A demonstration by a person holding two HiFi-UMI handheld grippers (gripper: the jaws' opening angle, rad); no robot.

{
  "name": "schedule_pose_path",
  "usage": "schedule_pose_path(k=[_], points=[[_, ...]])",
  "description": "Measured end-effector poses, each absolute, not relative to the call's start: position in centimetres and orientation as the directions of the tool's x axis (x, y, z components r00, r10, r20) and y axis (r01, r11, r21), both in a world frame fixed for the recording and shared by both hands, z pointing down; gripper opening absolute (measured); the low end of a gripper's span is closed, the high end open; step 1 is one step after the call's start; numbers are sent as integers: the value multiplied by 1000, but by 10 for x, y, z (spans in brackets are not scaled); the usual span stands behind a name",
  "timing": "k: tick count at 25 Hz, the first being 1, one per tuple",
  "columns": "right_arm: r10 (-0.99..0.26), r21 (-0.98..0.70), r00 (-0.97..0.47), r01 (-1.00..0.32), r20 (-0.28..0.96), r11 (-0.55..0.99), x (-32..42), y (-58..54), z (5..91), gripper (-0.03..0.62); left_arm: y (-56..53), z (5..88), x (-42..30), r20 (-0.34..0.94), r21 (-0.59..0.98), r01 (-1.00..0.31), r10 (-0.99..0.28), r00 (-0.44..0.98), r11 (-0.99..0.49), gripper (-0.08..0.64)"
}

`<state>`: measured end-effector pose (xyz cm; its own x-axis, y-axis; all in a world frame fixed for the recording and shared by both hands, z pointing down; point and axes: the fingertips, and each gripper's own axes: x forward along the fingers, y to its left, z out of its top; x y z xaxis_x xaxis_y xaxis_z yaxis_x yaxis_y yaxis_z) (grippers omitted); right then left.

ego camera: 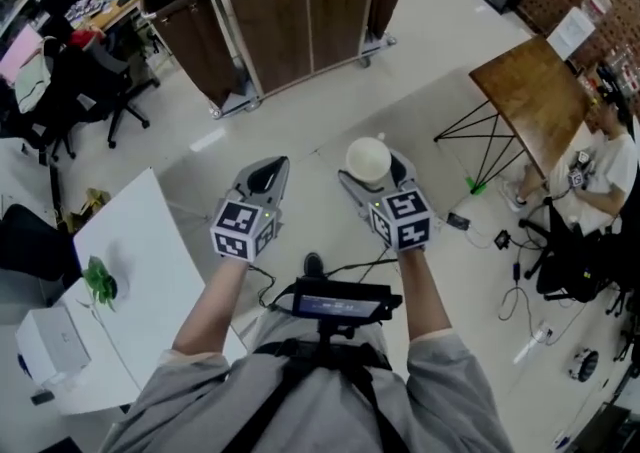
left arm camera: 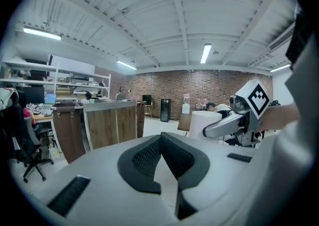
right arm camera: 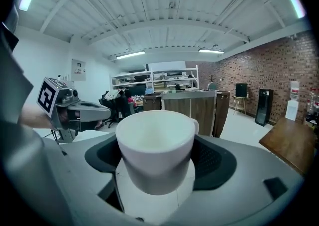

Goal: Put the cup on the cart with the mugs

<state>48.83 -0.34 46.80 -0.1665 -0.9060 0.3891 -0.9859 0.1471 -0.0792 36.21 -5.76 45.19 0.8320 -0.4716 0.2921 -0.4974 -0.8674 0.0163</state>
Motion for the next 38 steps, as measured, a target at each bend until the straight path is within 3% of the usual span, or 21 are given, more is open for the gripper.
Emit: schedule_pose_path(k=[13, 27, 38], points=[[-887, -69, -257, -966, 383, 250, 537, -164, 459, 428, -202, 438, 407, 275, 15, -552, -527, 804, -834, 0], [-797, -66, -483, -866, 364, 495, 596, -346, 446, 428, -354, 424, 472, 256, 1, -714, -690, 676, -700, 0], [-749, -79, -571, -810, 336, 582, 598, -461, 432, 428, -460, 436, 494, 301, -2, -738, -704, 643, -675, 0]])
